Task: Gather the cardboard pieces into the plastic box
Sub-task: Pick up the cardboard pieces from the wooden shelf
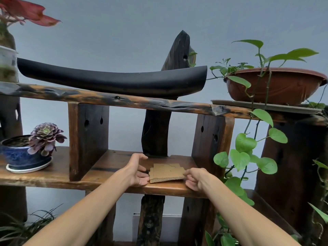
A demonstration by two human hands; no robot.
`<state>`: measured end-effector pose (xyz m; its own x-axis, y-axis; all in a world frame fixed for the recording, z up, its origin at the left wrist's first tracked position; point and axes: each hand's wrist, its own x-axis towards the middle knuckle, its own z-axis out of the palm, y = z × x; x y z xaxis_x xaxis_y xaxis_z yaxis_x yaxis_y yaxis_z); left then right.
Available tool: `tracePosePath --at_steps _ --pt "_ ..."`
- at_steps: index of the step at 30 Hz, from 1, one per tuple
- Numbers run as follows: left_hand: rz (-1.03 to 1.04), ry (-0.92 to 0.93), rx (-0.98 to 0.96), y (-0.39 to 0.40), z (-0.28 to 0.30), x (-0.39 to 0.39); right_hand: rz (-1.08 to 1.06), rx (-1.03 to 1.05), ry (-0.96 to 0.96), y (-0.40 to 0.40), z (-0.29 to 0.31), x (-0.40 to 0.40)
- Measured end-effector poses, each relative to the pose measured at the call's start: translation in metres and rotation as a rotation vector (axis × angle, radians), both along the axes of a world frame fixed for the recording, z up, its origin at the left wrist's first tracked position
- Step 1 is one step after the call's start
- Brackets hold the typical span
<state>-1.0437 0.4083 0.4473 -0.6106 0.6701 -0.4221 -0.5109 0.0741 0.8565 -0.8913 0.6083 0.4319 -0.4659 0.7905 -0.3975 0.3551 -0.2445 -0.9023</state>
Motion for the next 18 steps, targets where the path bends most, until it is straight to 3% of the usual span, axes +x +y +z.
tracePosePath --at_steps 5,10,18 --pt "0.001 0.007 -0.007 -0.003 0.000 0.001 -0.020 -0.129 0.138 -0.011 0.000 0.007" --pt "0.057 0.010 0.026 -0.005 -0.005 0.003 -0.041 -0.127 0.245 -0.019 -0.004 0.012" --pt "0.021 0.015 0.083 -0.015 -0.010 0.007 -0.037 -0.202 0.305 -0.035 0.001 0.029"
